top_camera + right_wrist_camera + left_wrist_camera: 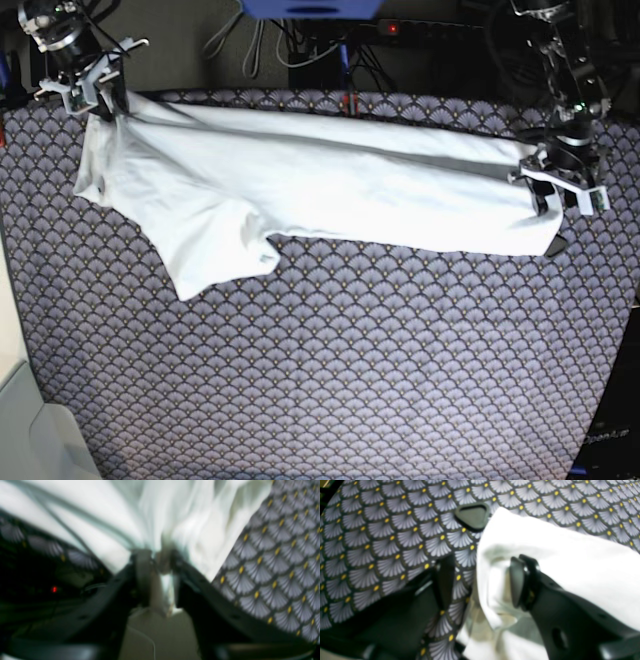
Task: Fold the T-shirt properly
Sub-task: 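Lower the folded half onto the shirt and open both grippers, then move the right gripper to the sleeve end and grasp it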
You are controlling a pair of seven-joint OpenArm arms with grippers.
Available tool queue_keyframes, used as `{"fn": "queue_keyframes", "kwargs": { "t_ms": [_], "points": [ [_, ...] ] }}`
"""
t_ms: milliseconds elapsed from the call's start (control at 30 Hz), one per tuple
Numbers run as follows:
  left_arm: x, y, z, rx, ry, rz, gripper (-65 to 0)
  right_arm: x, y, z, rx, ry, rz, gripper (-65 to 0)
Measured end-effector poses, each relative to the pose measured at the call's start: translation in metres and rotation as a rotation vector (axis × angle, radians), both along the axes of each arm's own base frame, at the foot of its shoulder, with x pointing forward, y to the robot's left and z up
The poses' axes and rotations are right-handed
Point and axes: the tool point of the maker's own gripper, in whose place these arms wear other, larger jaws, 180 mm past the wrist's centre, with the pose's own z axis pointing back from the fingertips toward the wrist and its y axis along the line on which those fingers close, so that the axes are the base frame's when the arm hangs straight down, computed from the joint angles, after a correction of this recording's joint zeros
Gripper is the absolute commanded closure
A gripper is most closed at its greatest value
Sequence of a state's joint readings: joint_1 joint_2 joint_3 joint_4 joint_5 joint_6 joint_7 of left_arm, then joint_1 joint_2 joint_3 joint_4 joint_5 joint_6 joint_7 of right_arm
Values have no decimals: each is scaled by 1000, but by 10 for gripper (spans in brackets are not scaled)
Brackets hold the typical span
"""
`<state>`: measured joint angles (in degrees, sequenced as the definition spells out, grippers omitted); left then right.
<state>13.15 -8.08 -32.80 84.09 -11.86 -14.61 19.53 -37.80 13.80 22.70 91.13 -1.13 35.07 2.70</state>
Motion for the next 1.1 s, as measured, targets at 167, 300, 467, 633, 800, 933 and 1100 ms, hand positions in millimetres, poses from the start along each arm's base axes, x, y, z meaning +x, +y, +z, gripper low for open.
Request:
{"fn": "queue_keyframes", "kwargs": {
  "t_ms": [167, 300, 467, 633, 800, 933, 1100],
  "points": [
    [-1, 0, -1, 0, 2, 2, -332, -3, -2, -1, -7, 13, -5, -289],
    [-2, 0, -2, -3, 4, 2, -333, -14, -9, -2, -18, 35, -17, -288],
    [-8, -1, -5, -1, 17, 1, -338, -14, -44, 13, -75, -1, -91, -288],
    [-7, -1, -4, -1, 15, -1, -425, 0, -88, 39, -186, -48, -155, -291],
    [-7, -1, -5, -2, 17, -1, -425, 40, -90, 88, -253, -203, -105, -292],
    [-12, -1, -8, -2, 27, 0, -426, 72, -56, 103, -218, -283, -16, -321],
    [-16, -1, -10, -2, 38, 0, -428, 135, 7, 96, -169, -265, 127, -403]
  ]
}}
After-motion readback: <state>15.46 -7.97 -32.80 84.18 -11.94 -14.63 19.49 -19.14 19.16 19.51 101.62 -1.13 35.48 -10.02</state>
